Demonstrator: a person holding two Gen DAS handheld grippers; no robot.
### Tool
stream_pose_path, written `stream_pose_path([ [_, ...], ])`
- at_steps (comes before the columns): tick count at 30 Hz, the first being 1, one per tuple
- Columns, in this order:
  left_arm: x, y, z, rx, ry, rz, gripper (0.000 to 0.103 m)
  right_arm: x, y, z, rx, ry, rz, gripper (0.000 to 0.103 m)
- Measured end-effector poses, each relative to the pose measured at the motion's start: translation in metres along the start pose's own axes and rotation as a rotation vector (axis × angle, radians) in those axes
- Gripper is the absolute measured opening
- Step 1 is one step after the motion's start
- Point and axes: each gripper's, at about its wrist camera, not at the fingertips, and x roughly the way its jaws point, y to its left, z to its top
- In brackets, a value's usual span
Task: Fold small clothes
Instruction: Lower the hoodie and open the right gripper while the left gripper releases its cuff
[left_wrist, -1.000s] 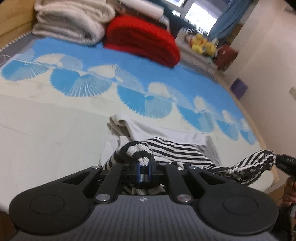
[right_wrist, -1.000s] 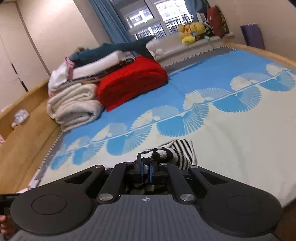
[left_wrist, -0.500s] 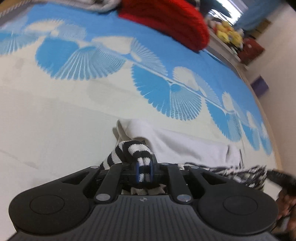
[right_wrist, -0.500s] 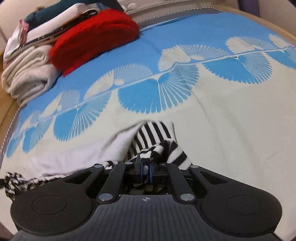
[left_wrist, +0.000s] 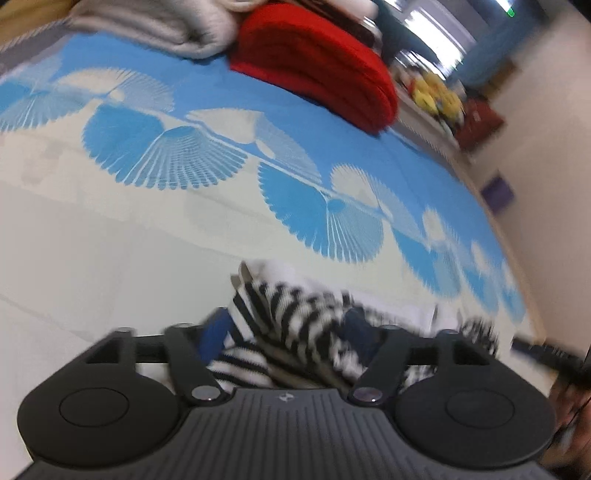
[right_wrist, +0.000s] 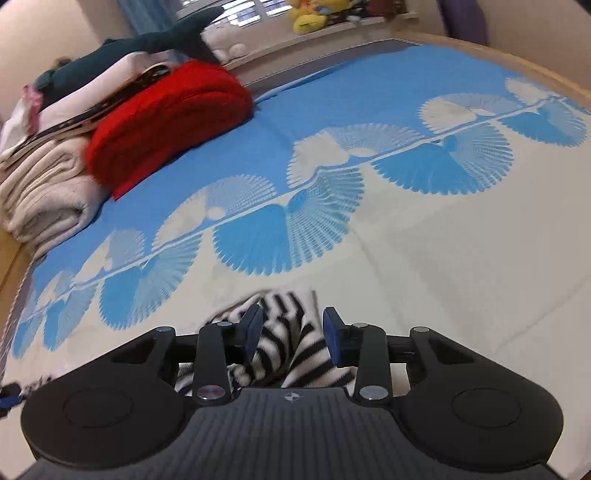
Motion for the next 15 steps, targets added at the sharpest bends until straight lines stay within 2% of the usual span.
stream_pose_path([
  [3, 0.008, -0.019, -0.014, 0.155, 0.062, 0.009, 0.084, -0.004, 0.015, -0.014, -0.142, 0.047, 0.049, 0.047],
  [6, 0.021, -0.039, -0.027, 0.294, 0.107, 0.060, 0.084, 0.000, 0.032, -0.031, -0.290, 0.089, 0.052, 0.049],
  [9, 0.035, -0.052, -0.033, 0.401, 0.092, 0.151, 0.084, 0.014, 0.045, -0.043, -0.380, 0.120, 0.050, 0.049],
  [12, 0.049, -0.059, -0.032, 0.458, 0.069, 0.254, 0.084, 0.034, 0.053, -0.047, -0.438, 0.158, 0.017, 0.049],
  [15, 0.058, -0.069, -0.026, 0.511, 0.032, 0.290, 0.084, 0.049, 0.064, -0.046, -0.507, 0.146, 0.008, 0.049],
])
